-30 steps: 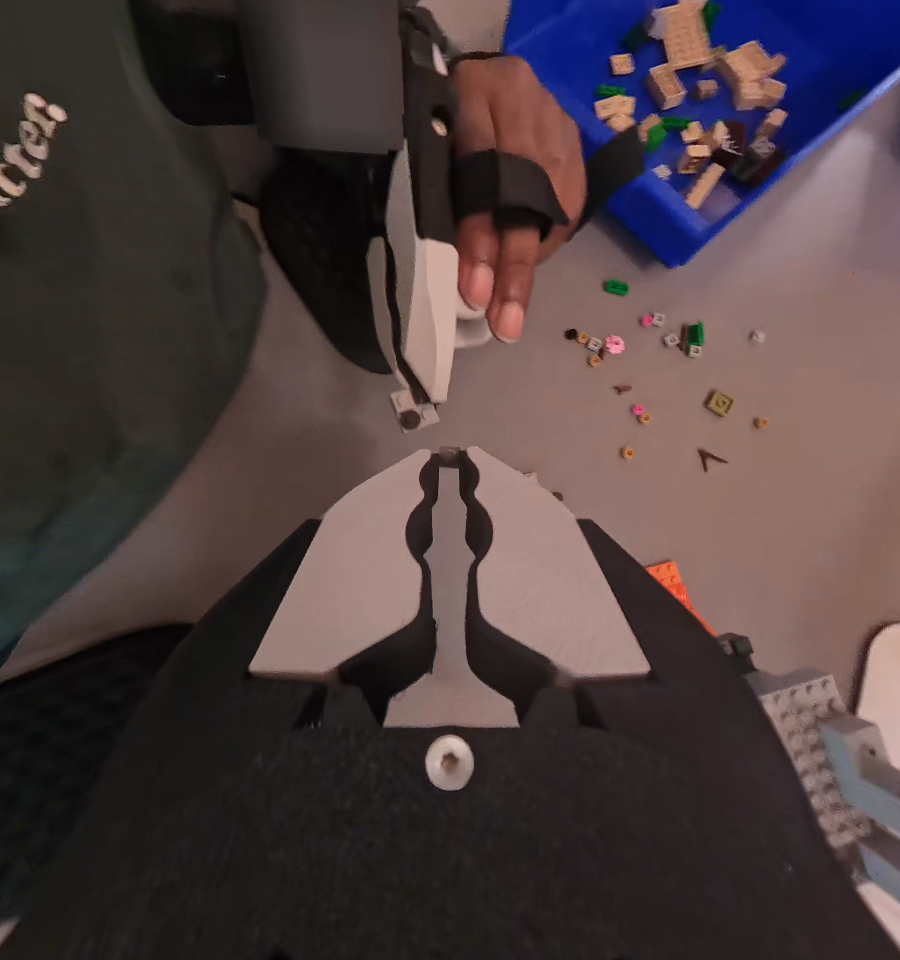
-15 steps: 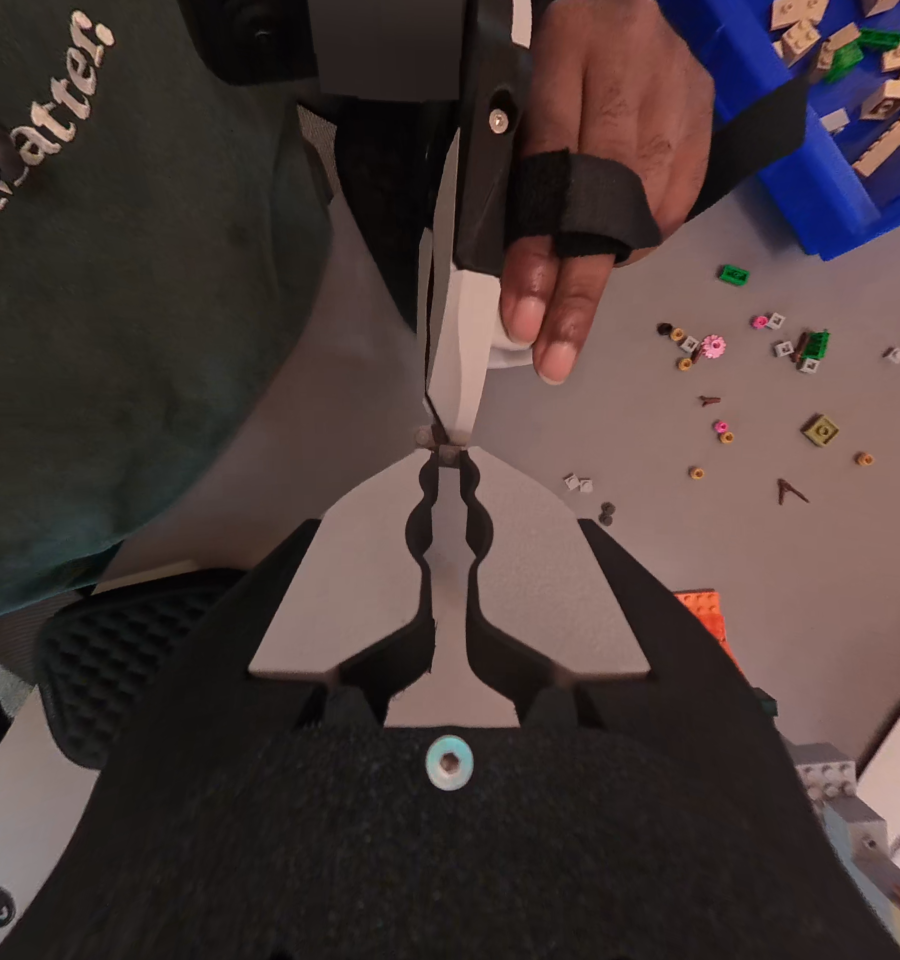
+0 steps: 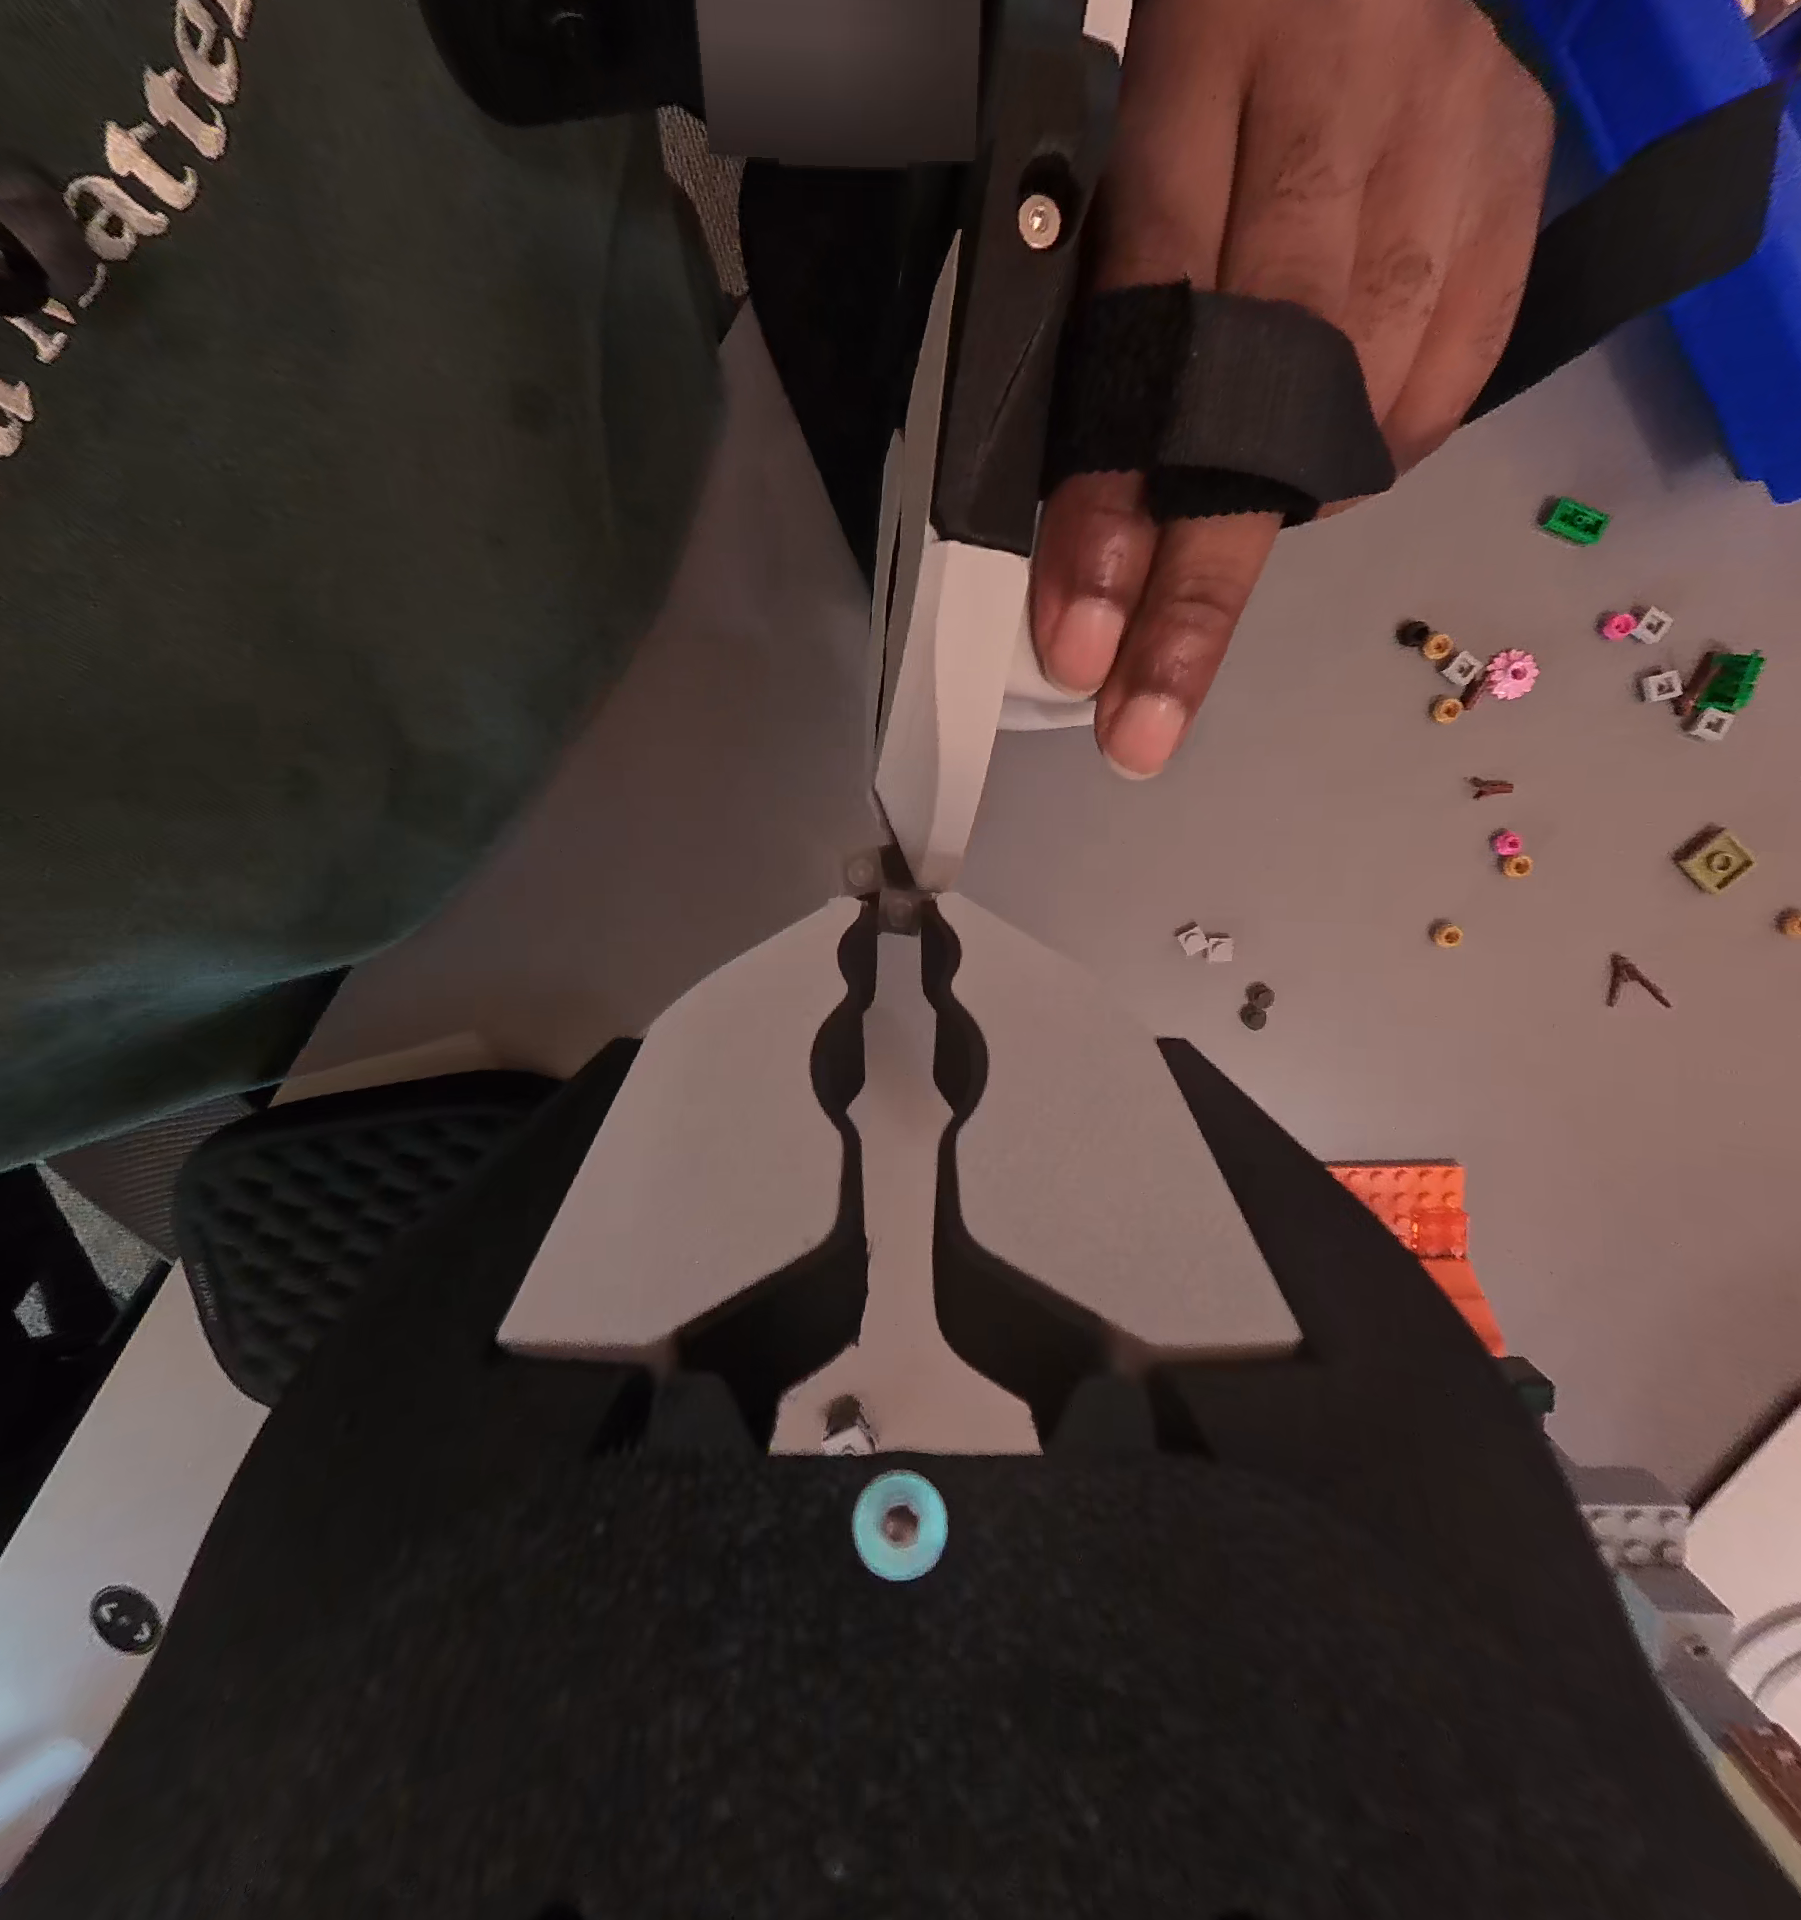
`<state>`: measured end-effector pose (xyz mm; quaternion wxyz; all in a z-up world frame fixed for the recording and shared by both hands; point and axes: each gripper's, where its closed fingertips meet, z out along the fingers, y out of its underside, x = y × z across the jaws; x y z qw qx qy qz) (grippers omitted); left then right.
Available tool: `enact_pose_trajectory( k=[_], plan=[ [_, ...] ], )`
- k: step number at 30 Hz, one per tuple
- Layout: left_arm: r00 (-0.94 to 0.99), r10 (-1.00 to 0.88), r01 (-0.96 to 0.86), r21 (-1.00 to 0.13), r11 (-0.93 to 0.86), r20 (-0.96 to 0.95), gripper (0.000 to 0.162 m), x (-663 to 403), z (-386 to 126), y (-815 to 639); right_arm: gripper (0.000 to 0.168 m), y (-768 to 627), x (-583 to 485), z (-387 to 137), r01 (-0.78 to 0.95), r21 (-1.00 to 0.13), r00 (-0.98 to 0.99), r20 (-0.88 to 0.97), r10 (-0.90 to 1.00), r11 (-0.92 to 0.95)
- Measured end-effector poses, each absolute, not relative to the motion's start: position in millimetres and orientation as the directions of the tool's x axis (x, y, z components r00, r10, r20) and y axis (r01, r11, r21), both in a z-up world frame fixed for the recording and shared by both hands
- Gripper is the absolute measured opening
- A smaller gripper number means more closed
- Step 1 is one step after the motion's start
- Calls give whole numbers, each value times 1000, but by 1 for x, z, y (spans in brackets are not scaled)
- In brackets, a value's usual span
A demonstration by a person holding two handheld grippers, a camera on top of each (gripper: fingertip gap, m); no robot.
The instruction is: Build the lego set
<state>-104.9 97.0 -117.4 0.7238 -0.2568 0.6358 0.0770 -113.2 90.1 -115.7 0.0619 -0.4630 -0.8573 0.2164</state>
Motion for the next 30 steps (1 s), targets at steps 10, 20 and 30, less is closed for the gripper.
enact_pose_trajectory(
  k=[10,20,30],
  plan=[
    [190,-195,-425,-260,867,-962,7,-104,-114,92,8,86,-113,-113,780,-401,-567,-130,814,480],
    [188,-176,-423,-242,873,-966,7,-105,-113,88,10,83,-113,-112,785,-376,-578,-161,800,492],
    [200,-183,-417,-252,873,-963,7,-108,-112,86,13,80,-114,-110,783,-458,-543,-174,822,421]
  ],
)
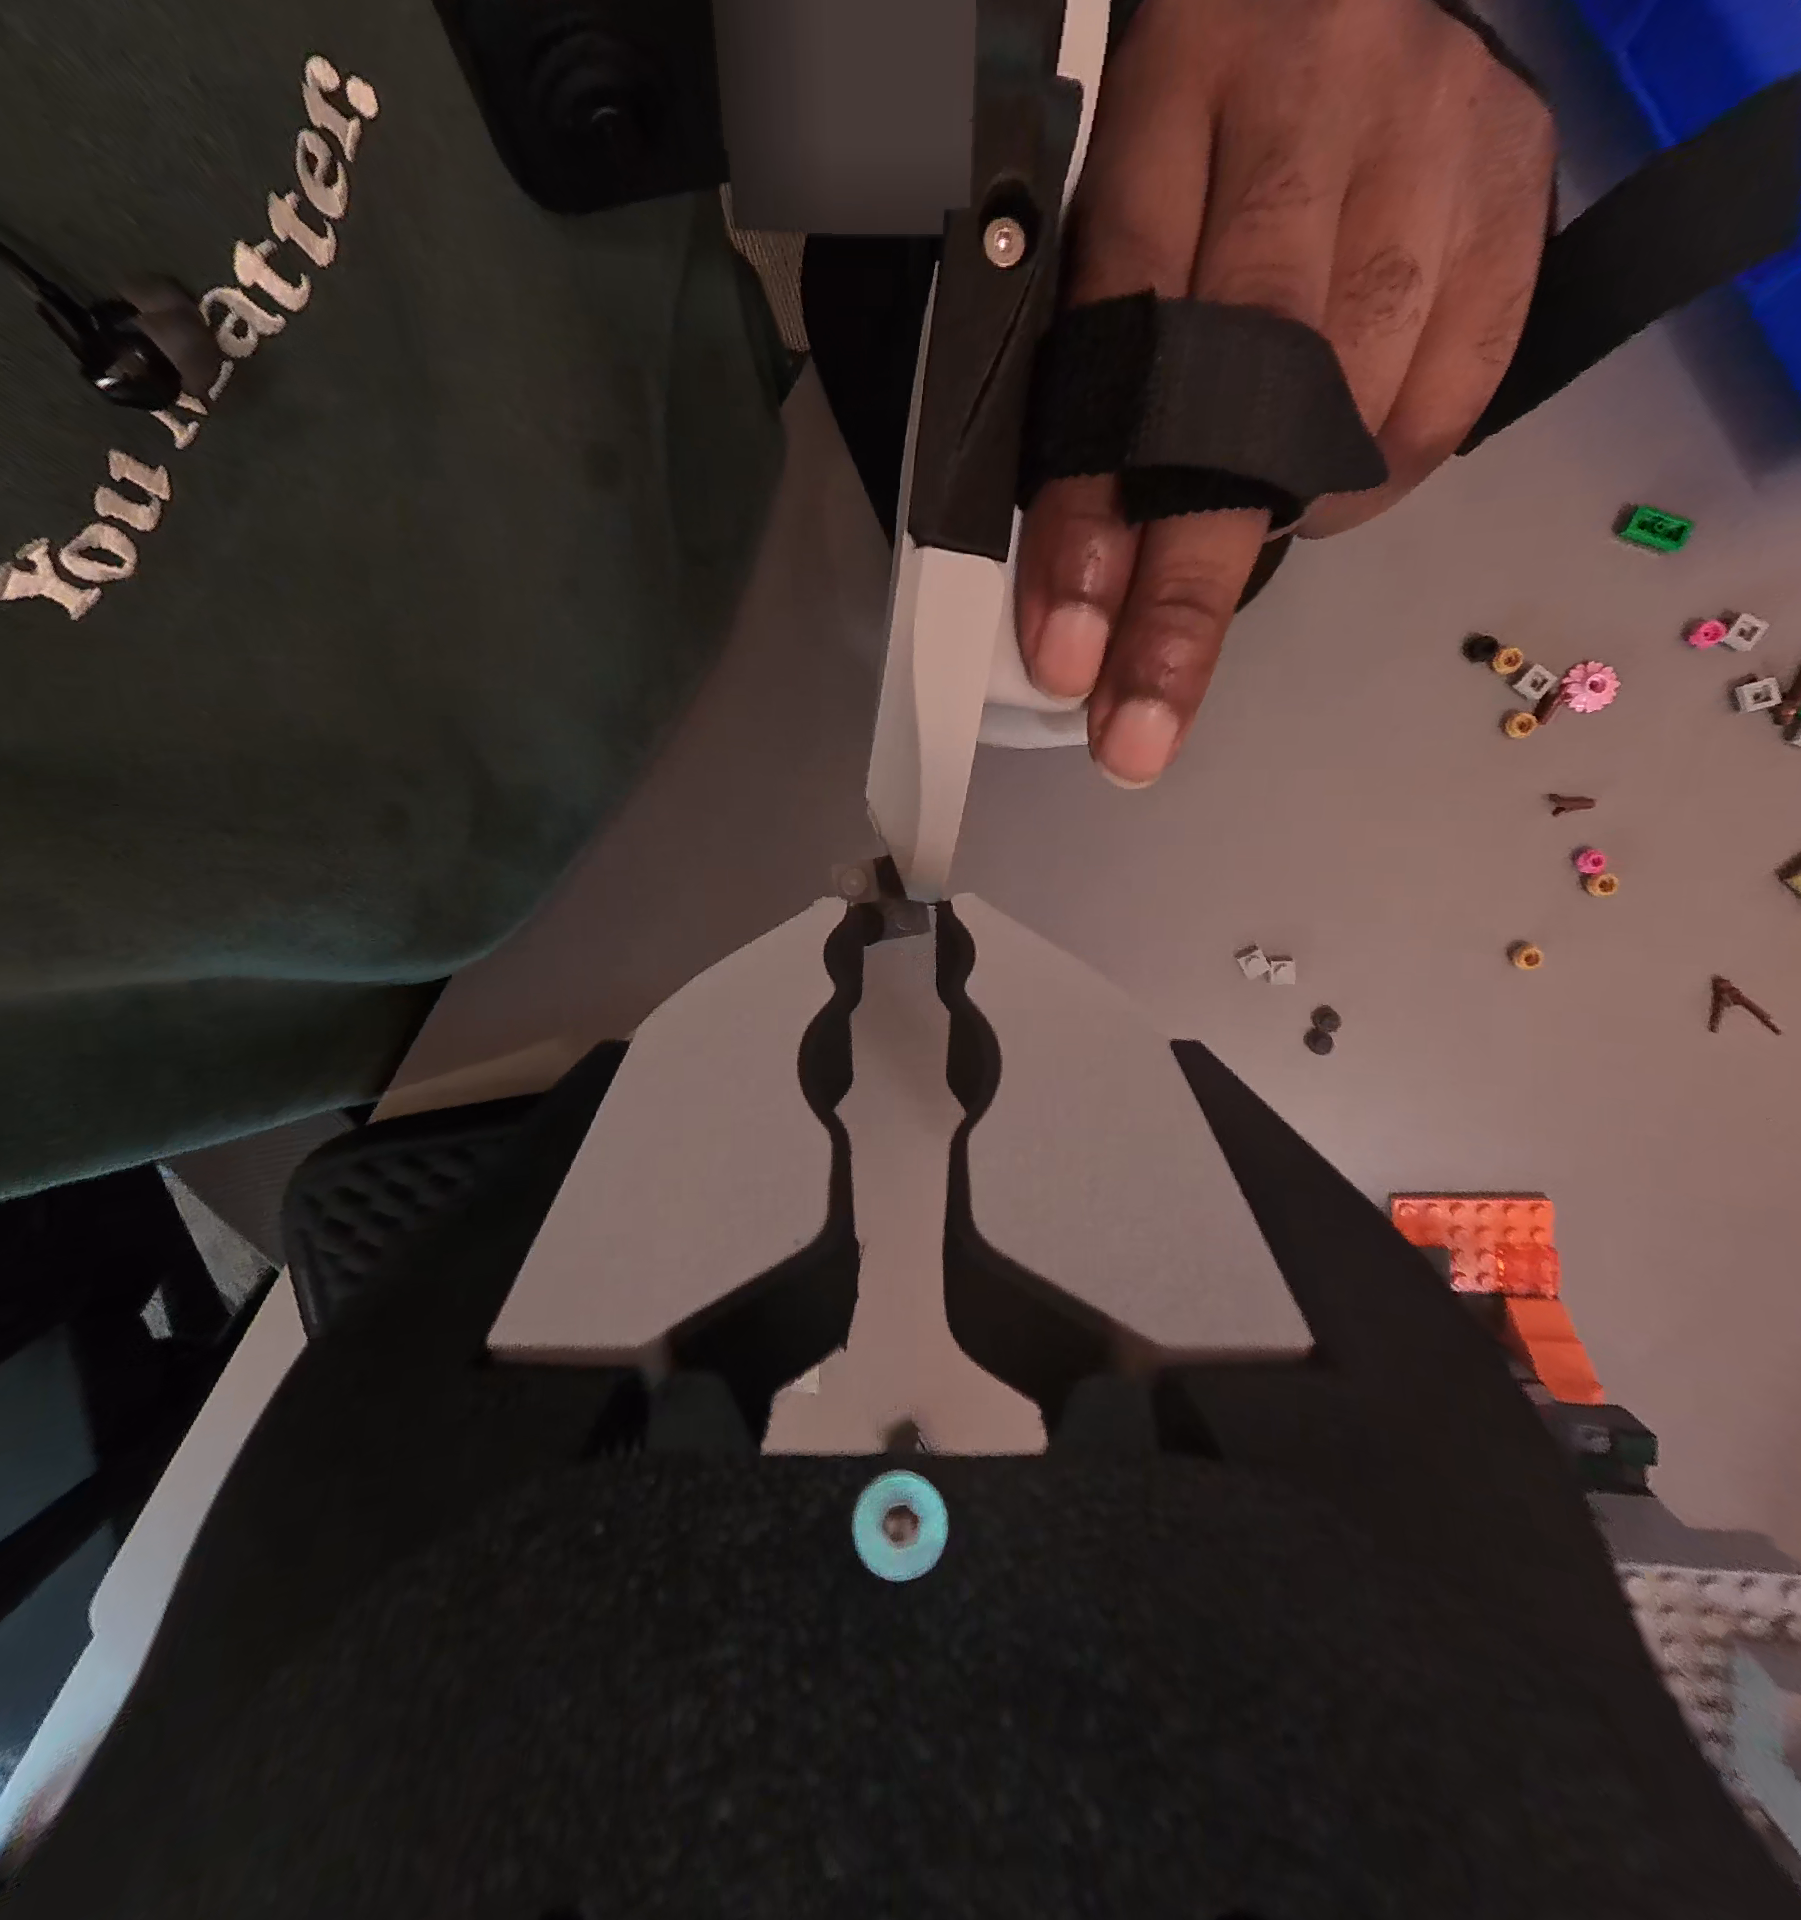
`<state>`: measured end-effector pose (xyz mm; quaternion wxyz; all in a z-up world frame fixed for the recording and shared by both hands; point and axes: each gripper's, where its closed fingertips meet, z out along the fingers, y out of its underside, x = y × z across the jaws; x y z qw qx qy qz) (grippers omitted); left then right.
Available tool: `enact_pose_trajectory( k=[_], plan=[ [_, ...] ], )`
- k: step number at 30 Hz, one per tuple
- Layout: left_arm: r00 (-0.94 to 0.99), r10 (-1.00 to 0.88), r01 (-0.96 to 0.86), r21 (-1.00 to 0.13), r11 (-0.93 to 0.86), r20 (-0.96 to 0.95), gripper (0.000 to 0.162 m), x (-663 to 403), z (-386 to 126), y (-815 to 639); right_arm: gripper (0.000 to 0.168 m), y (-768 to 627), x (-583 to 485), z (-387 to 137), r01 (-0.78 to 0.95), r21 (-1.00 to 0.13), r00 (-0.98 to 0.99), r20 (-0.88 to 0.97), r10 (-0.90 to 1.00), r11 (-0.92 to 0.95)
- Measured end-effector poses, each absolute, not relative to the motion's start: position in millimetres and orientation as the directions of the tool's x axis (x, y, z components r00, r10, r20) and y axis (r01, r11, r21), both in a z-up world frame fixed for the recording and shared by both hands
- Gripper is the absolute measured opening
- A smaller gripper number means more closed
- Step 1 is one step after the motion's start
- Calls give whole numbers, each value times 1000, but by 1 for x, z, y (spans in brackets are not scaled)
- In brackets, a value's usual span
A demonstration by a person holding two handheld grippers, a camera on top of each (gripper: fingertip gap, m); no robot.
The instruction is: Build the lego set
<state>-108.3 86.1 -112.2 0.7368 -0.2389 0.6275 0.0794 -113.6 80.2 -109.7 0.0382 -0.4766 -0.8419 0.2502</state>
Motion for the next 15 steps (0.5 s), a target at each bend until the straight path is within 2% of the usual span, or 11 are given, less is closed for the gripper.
enact_pose_trajectory(
  k=[6,11,15],
  plan=[
    [200,-183,-437,-255,862,-963,7,-113,-113,91,13,93,-110,-103,767,-543,-473,-117,873,342],
    [177,-215,-450,-274,850,-960,7,-114,-122,96,13,105,-82,-136,788,-563,-334,-52,941,248],
    [169,-262,-437,-311,844,-950,7,-111,-130,97,15,94,-71,-150,676,-734,-189,-87,978,66]
  ],
)
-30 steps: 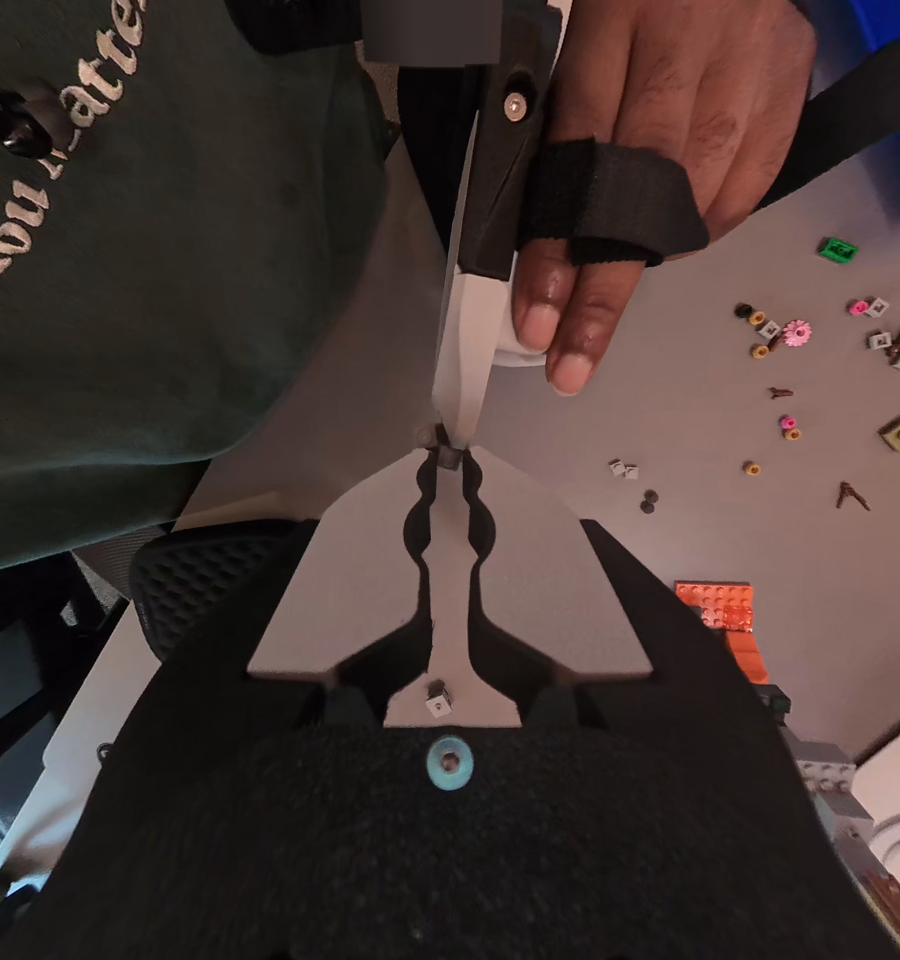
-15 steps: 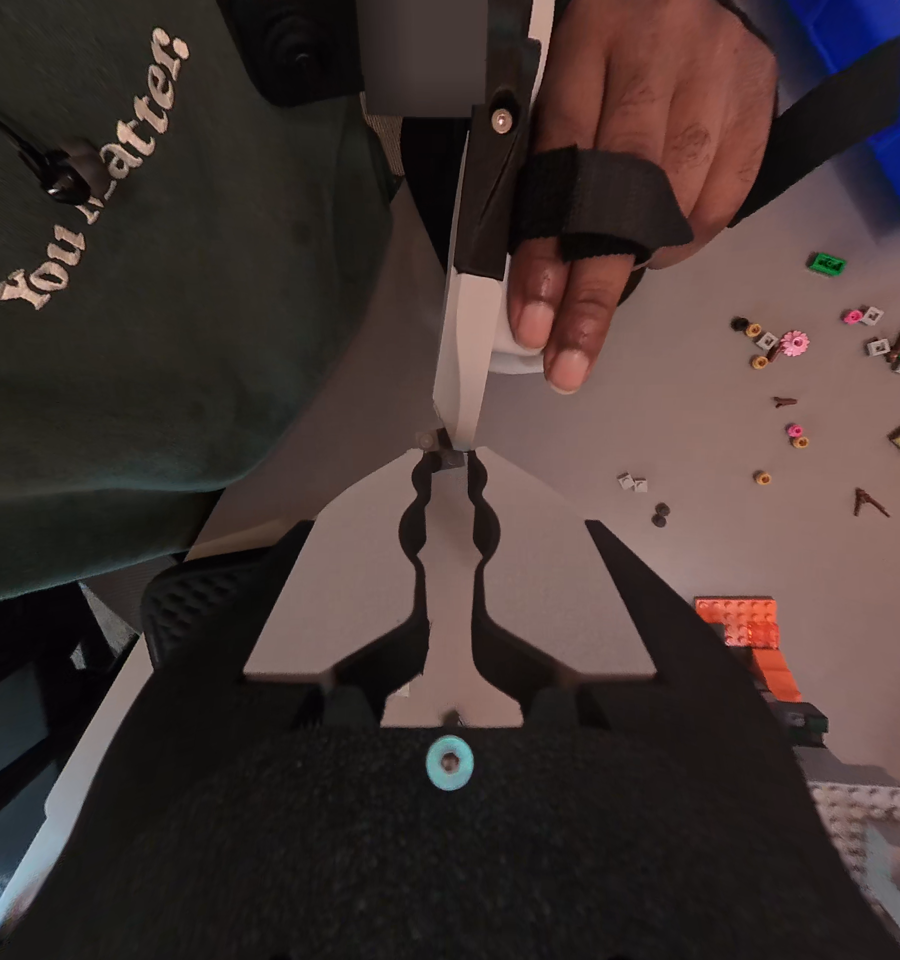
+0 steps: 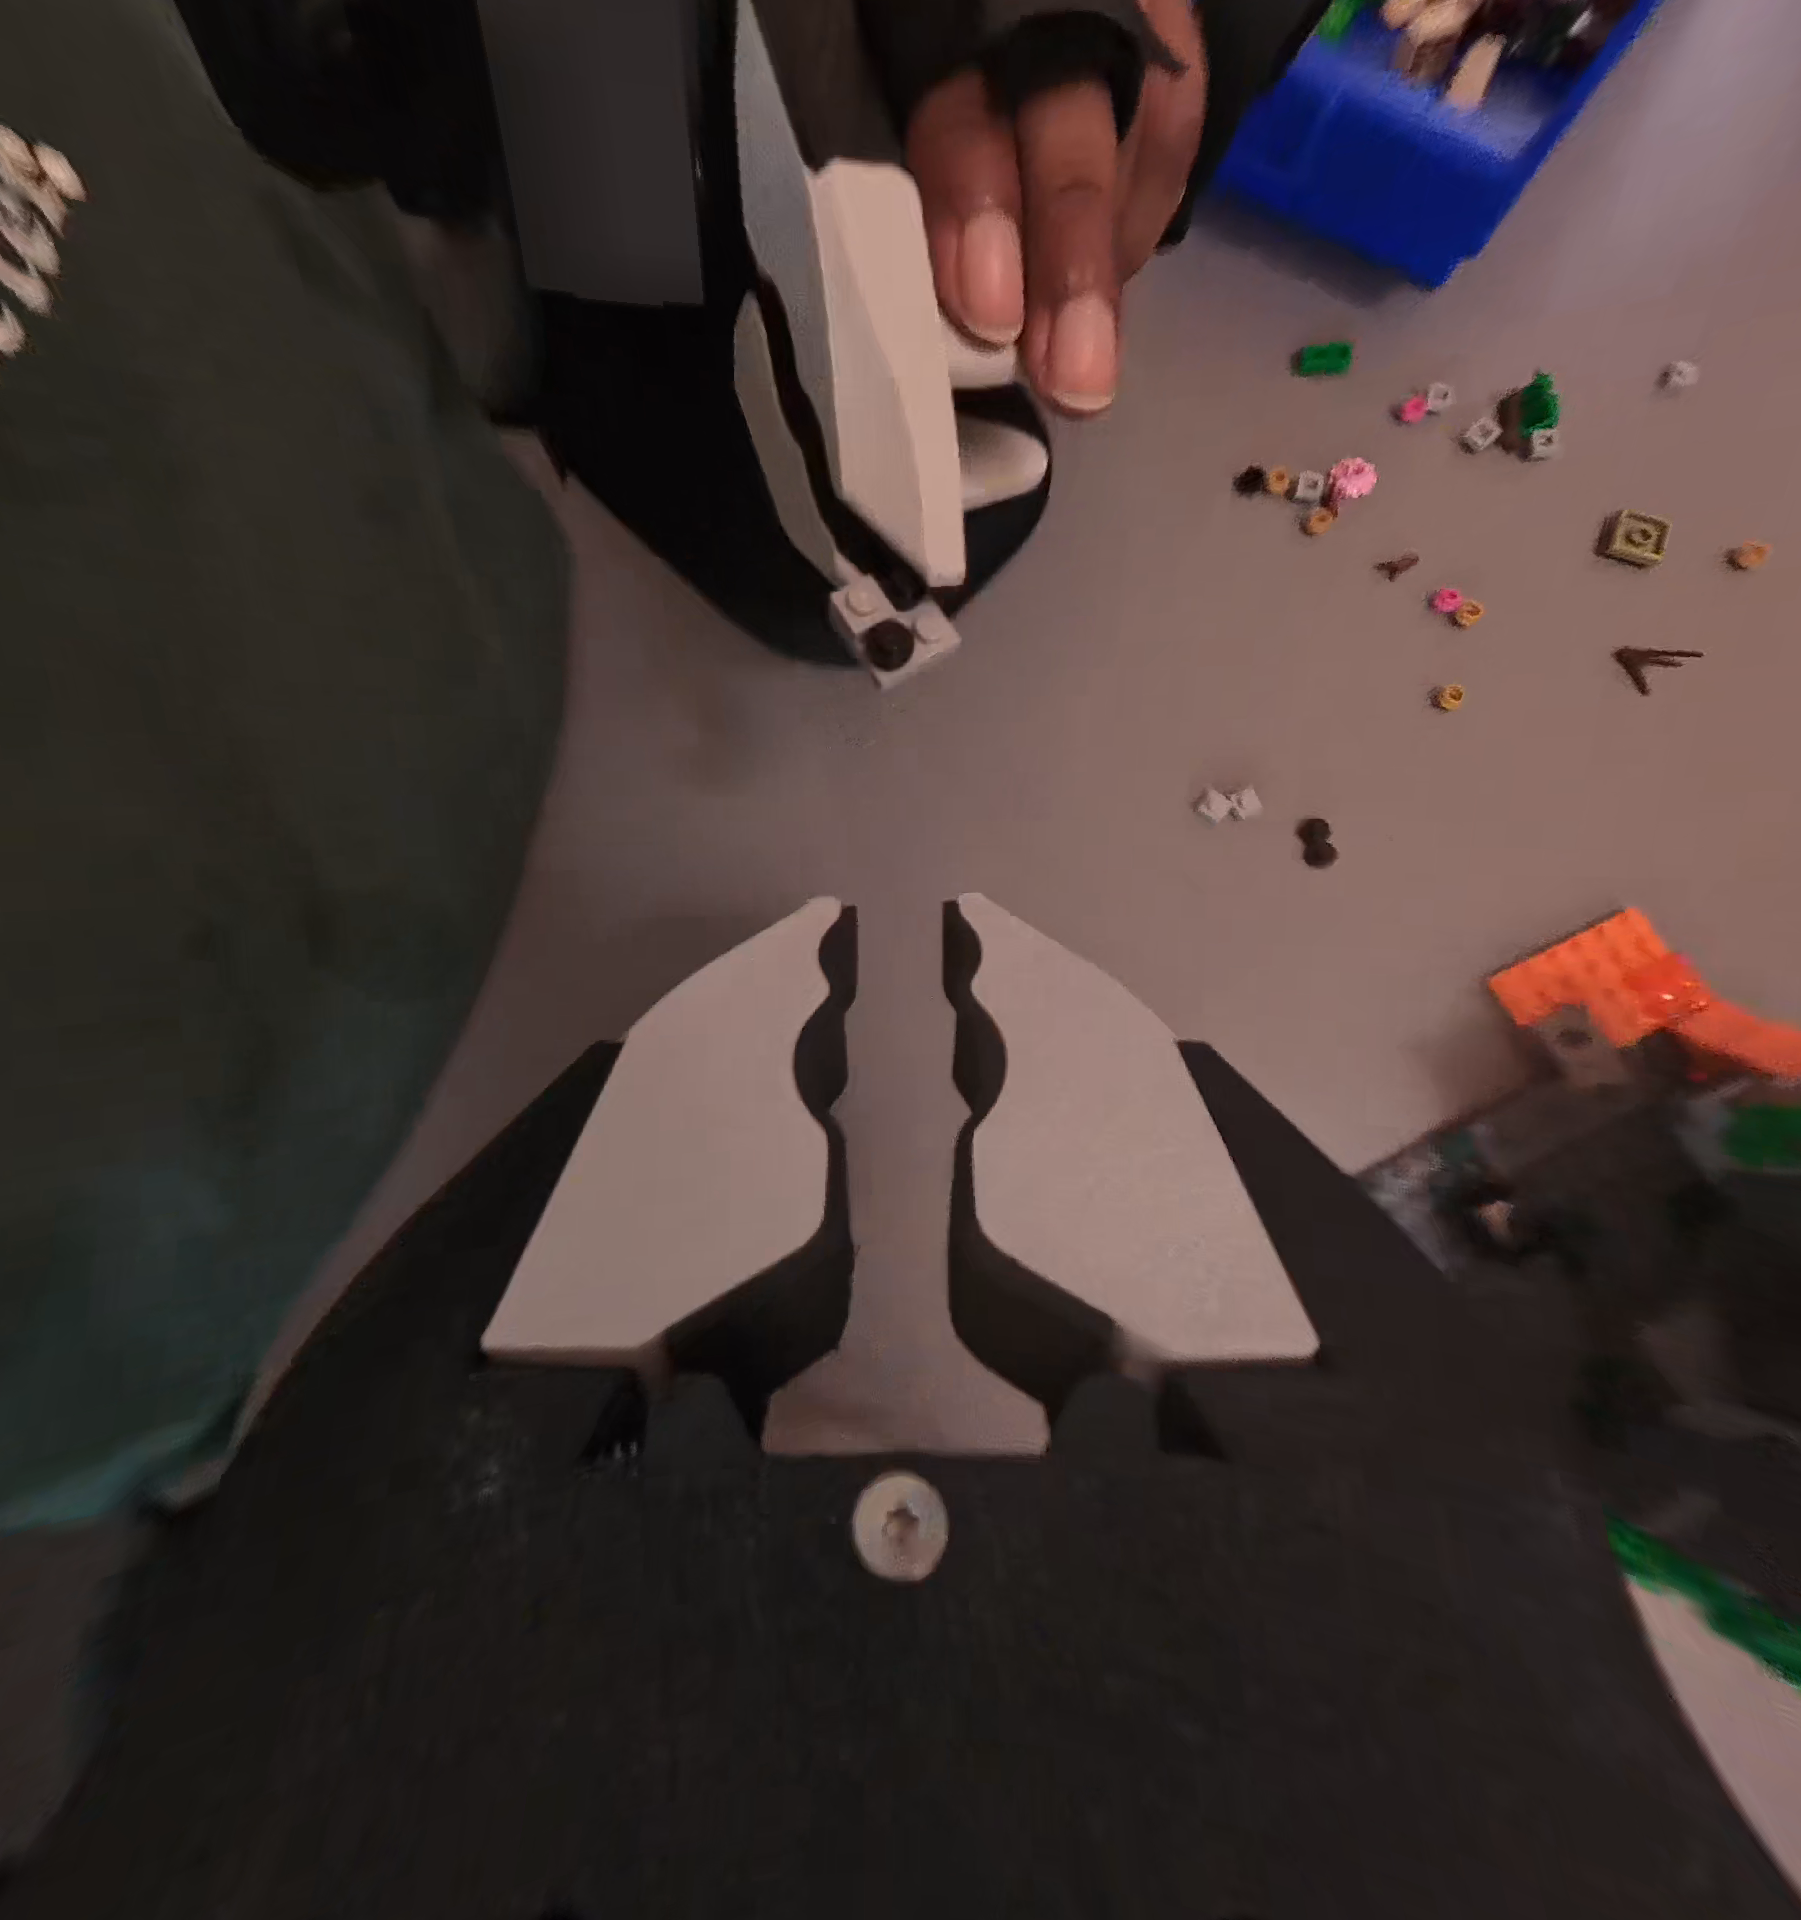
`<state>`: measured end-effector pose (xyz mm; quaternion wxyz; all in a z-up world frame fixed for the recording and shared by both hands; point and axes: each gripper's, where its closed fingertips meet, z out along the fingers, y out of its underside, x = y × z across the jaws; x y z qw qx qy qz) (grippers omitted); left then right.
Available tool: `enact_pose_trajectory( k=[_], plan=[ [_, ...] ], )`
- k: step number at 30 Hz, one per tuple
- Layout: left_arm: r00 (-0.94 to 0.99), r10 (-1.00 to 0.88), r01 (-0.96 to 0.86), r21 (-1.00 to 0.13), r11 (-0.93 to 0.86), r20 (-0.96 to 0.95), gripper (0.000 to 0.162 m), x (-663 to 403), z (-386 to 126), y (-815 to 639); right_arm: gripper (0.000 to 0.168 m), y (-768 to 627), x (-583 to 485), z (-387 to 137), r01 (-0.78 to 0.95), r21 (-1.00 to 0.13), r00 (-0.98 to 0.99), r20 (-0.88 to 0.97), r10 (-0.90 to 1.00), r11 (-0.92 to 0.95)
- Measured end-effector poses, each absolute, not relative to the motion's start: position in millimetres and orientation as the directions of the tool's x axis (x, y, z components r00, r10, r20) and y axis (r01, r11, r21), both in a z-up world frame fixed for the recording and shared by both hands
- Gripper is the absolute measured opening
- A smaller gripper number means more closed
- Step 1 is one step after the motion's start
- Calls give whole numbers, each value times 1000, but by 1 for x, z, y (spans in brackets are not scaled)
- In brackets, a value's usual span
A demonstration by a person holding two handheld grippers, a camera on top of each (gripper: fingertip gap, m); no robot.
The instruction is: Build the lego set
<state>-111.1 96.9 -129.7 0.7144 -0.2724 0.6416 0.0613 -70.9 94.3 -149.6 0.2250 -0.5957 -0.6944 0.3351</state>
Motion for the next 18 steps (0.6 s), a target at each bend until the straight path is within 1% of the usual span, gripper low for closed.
enact_pose_trajectory(
  k=[2,4,6,10,11,13,16,18],
  plan=[
    [162,-274,-431,-318,845,-948,7,-109,-133,97,21,89,-73,-148,572,-820,-146,-119,982,-14],
    [151,-285,-421,-323,848,-946,7,-105,-137,96,29,90,-77,-146,485,-873,-119,-125,985,-52],
    [140,-282,-415,-315,854,-949,7,-100,-140,95,33,91,-81,-145,451,-891,-123,-127,984,-59],
    [111,-289,-412,-308,857,-951,7,-92,-148,93,36,85,-96,-143,439,-897,-210,-163,964,-55],
    [109,-291,-415,-310,856,-950,7,-92,-149,93,34,85,-99,-145,447,-893,-226,-160,961,-43],
    [102,-305,-429,-319,845,-947,8,-93,-152,97,21,87,-101,-152,476,-879,-241,-147,959,-14],
    [101,-340,-442,-348,827,-935,7,-96,-157,102,19,94,-99,-157,470,-883,-216,-133,967,-17],
    [95,-376,-480,-373,794,-922,8,-102,-165,114,18,107,-91,-169,490,-872,-150,-91,984,-6]
  ],
)
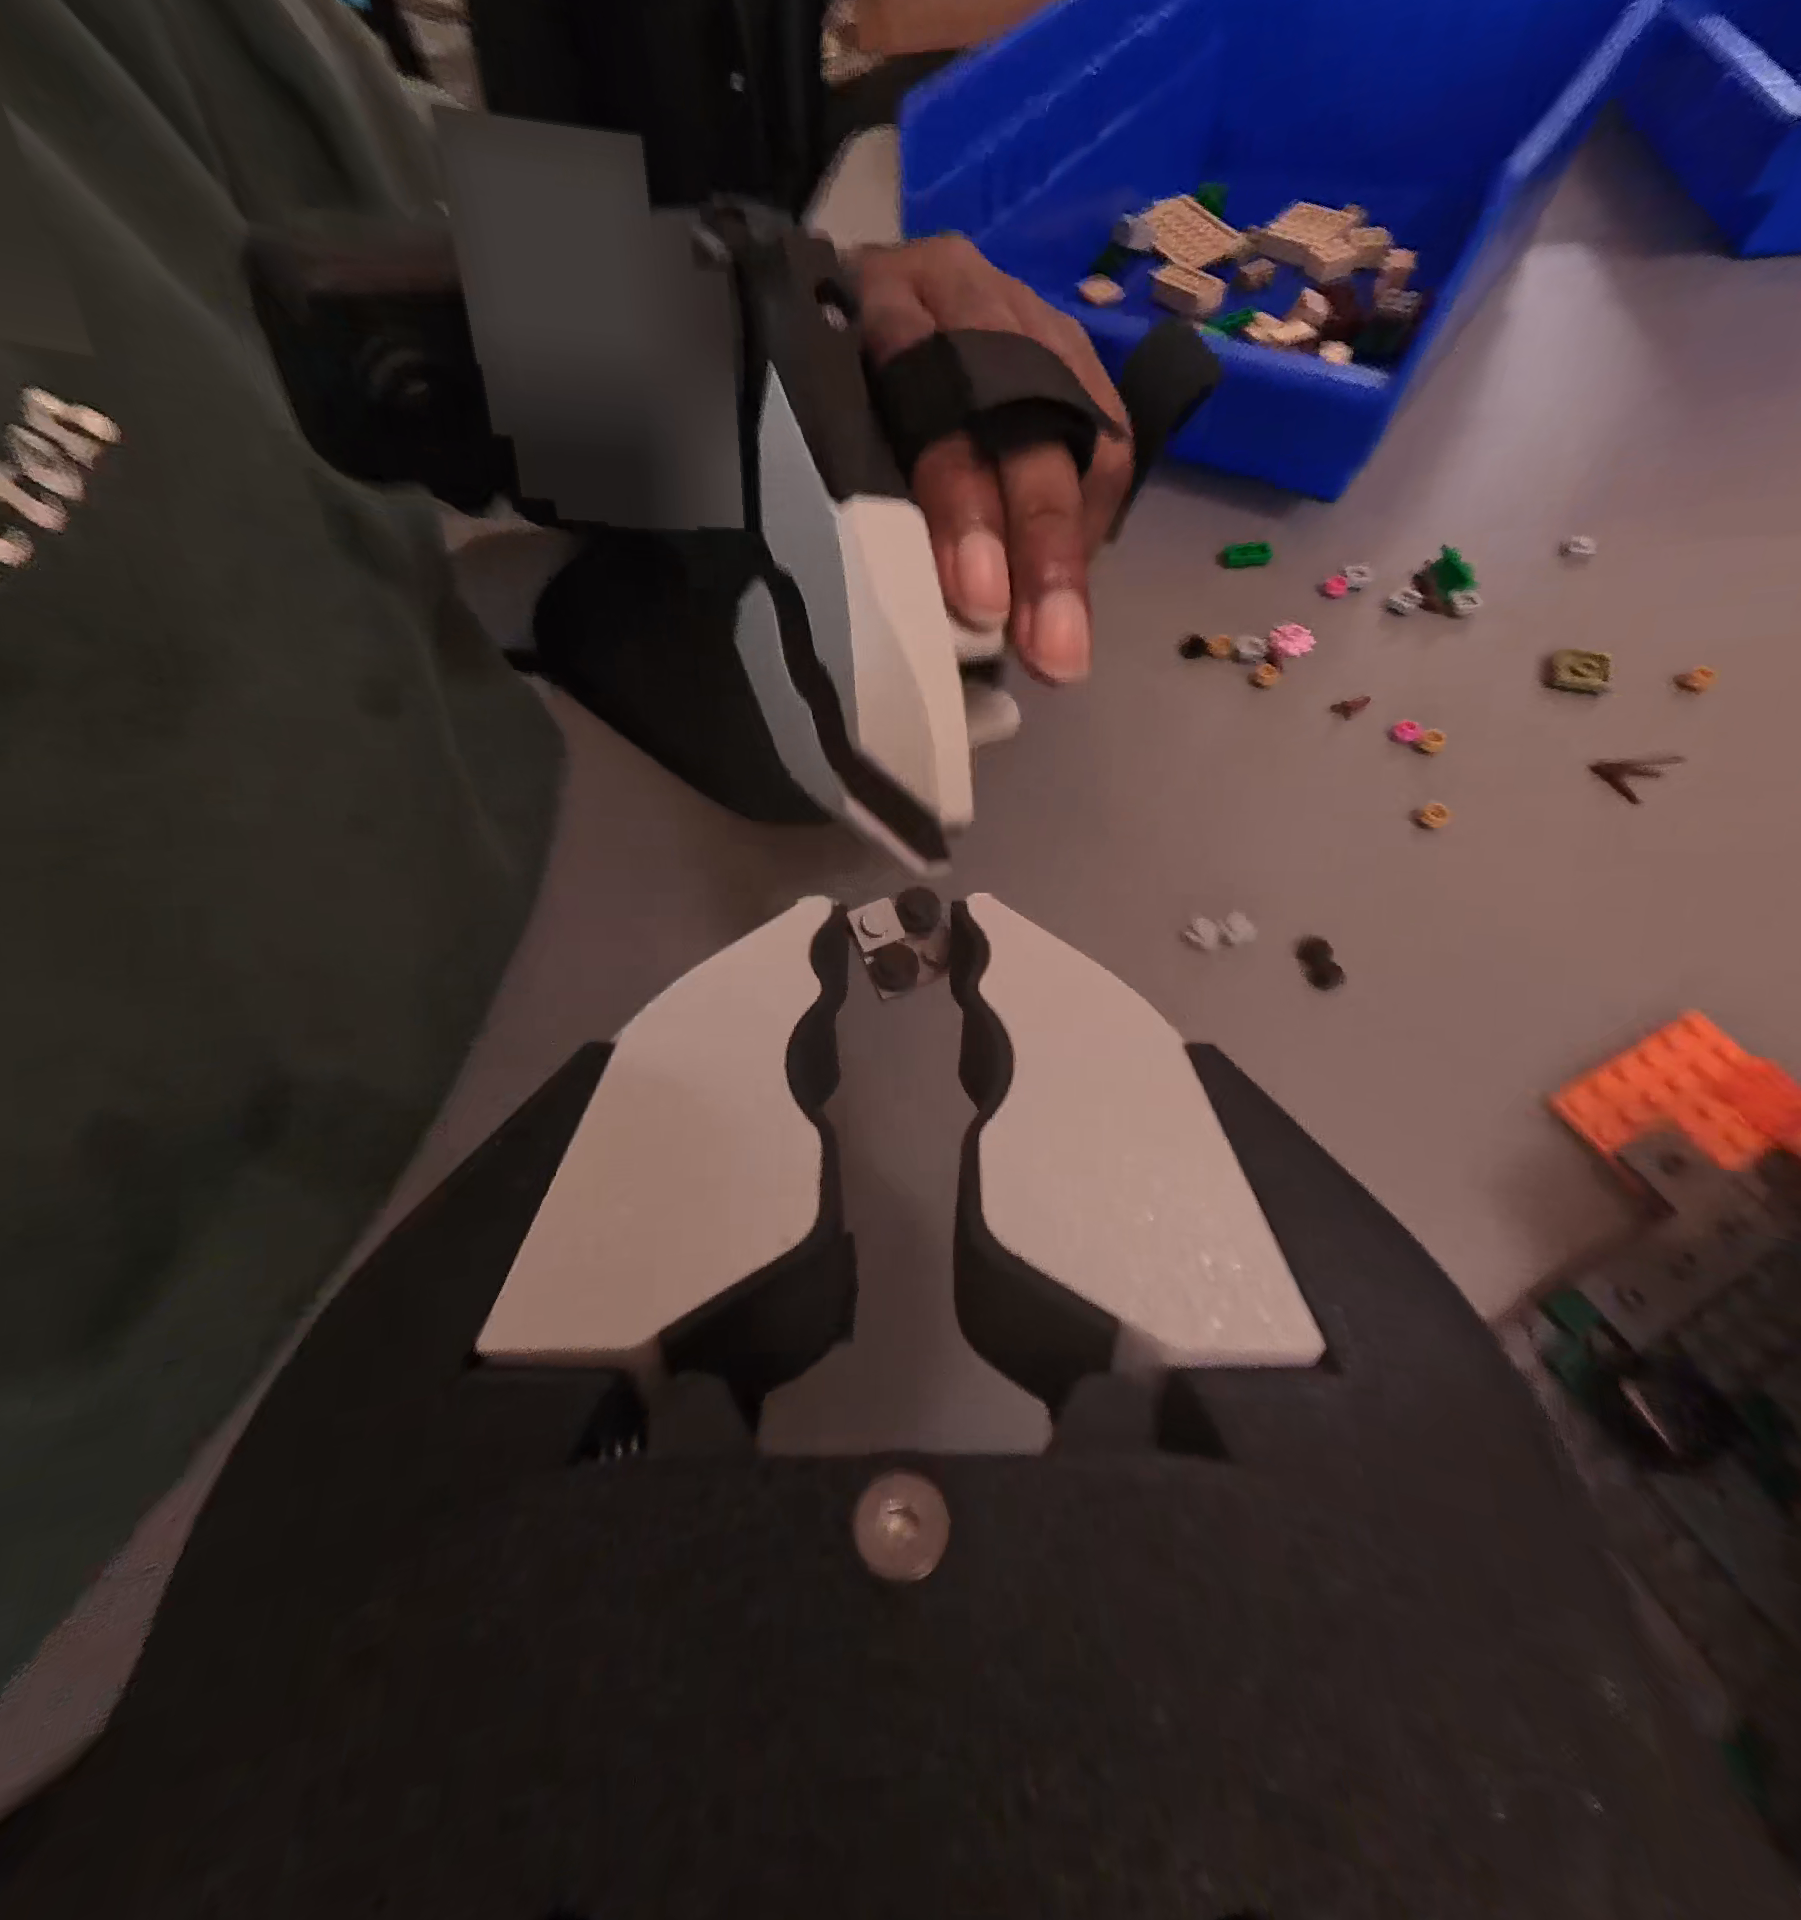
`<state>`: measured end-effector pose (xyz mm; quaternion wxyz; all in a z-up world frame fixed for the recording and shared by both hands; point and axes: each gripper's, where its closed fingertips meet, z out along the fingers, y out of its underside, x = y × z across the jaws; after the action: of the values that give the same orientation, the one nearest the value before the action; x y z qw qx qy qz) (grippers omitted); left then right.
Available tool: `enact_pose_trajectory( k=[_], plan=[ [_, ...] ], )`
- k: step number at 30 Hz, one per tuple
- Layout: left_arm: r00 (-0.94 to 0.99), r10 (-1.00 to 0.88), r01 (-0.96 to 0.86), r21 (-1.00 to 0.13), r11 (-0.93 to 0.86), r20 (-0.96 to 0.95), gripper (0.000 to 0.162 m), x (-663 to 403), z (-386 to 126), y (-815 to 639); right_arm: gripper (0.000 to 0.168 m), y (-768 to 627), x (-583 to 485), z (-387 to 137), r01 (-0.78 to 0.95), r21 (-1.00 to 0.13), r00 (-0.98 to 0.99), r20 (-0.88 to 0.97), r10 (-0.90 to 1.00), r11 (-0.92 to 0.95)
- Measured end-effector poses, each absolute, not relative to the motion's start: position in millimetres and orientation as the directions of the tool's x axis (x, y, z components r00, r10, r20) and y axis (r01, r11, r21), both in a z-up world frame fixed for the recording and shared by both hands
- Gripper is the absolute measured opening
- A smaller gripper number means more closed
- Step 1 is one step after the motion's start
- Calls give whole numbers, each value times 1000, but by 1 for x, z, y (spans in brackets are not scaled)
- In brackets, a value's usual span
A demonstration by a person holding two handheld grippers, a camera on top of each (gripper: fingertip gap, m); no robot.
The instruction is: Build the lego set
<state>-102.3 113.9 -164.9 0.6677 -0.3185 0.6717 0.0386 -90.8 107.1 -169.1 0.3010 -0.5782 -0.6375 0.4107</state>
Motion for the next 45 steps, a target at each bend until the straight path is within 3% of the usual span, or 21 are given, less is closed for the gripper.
enact_pose_trajectory(
  k=[7,13,18,24,33,45],
  plan=[
    [158,-509,-495,-514,701,-846,6,-116,-170,136,18,138,-68,-248,731,-683,55,42,998,-12],
    [198,-585,-488,-596,637,-787,6,-119,-171,140,22,139,-69,-252,781,-623,40,120,992,44],
    [200,-597,-491,-607,625,-777,5,-118,-172,141,27,133,-45,-233,780,-625,119,78,990,-45],
    [202,-629,-477,-636,606,-751,4,-115,-173,140,18,92,14,-243,863,-475,205,14,979,-173],
    [216,-652,-456,-666,591,-727,2,-113,-168,137,17,77,25,-246,841,-455,331,3,943,-294],
    [212,-663,-463,-671,579,-718,1,-112,-170,137,8,75,25,-257,909,-317,290,14,957,-271]
  ],
)
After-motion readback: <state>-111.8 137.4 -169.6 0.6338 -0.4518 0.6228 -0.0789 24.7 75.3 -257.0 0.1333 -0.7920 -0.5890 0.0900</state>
